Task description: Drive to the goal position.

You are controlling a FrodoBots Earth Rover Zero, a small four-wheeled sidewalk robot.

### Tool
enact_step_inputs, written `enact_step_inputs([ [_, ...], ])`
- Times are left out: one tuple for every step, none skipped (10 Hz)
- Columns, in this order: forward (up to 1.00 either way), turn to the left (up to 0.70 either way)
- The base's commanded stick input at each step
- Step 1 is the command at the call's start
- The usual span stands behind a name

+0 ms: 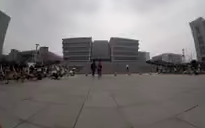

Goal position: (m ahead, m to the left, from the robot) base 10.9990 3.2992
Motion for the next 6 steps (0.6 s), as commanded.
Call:
enact_step_inputs([
  [0.7, -0.01],
  [0.7, -0.01],
  [0.7, -0.01],
  [0.7, -0.01],
  [0.7, -0.01],
  [0.7, -0.01],
])
